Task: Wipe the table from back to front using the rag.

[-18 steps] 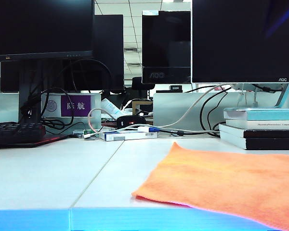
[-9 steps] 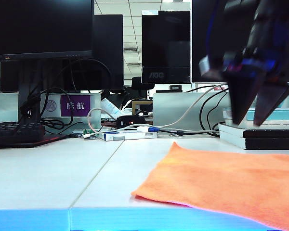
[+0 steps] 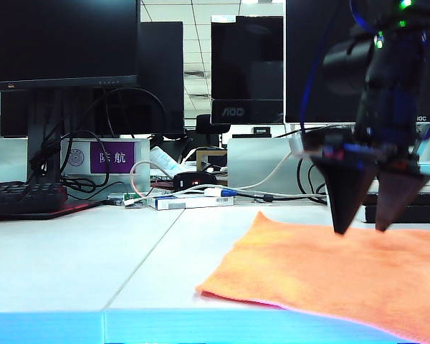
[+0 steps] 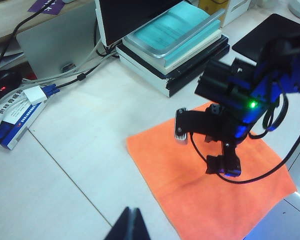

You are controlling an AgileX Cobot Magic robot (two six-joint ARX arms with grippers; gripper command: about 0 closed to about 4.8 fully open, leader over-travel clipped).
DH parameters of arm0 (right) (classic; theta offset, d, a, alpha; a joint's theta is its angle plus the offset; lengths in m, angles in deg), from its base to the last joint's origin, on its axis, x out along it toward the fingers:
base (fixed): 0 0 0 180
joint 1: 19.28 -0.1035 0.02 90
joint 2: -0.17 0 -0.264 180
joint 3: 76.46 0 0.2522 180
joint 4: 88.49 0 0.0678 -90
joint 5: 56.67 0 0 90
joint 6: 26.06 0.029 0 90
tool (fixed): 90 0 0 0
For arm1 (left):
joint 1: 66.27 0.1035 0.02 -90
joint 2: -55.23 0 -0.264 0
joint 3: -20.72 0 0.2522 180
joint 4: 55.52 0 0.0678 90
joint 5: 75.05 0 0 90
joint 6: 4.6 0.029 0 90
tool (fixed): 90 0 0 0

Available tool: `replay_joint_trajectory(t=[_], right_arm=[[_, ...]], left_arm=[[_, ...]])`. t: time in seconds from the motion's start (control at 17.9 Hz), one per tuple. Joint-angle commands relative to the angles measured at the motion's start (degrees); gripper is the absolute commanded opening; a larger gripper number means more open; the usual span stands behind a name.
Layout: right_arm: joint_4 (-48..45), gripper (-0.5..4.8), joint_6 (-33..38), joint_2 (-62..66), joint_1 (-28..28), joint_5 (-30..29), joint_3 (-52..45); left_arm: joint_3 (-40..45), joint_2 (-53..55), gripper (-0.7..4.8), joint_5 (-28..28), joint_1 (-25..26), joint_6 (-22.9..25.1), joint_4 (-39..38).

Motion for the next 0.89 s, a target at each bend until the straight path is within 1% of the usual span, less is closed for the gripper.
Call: replay_joint_trajectory(t=[0.06, 0.11, 0.17, 0.22, 0.28, 0.34, 0.39, 0.45, 0.5, 0.73, 0.89], right_arm=[[-2.9, 4.79, -0.2, -0.2, -0.1, 0.0, -2.9], [-3.4, 4.79, -0.2, -0.2, -0.1, 0.2, -3.6], [-4.0, 4.58, -0.2, -0.2, -0.1, 1.1, -4.4], [-4.5, 3.92, -0.2, -0.2, -0.1, 1.5, -5.0], [-4.7, 3.03, -0.2, -0.2, -0.1, 1.5, -5.3], [-4.6, 1.74, -0.2, -0.2, -0.1, 1.5, -5.3], [-4.7, 0.65, -0.2, -0.2, -0.1, 1.5, -5.3], [-4.7, 0.09, -0.2, -0.2, -0.1, 1.5, -5.3], [-4.8, -0.01, -0.2, -0.2, -0.1, 1.5, -5.3], [-4.3, -0.01, -0.2, -0.4, -0.1, 1.4, -3.9], [0.5, -0.01, 0.1, -2.7, -0.1, 1.4, 0.4]], left_arm=[[-0.4, -0.1, -0.03, 0.3, 0.0, 0.1, 0.7], [-0.4, -0.1, -0.03, 0.3, 0.0, 0.1, 0.7], [-0.4, -0.1, -0.03, 0.3, 0.0, 0.1, 0.7], [-0.4, -0.1, -0.03, 0.3, 0.0, 0.1, 0.7], [-0.3, -0.1, -0.03, 0.3, 0.0, 0.1, 0.7], [-0.3, -0.1, -0.03, 0.3, 0.0, 0.1, 0.7], [-0.3, -0.1, -0.03, 0.3, 0.0, 0.1, 0.7], [-0.3, -0.1, -0.03, 0.3, 0.0, 0.1, 0.7], [-0.3, -0.1, -0.03, 0.3, 0.0, 0.1, 0.7], [-0.3, -0.1, -0.03, 0.3, 0.0, 0.1, 0.7], [-0.3, -0.1, -0.03, 0.3, 0.0, 0.1, 0.7]])
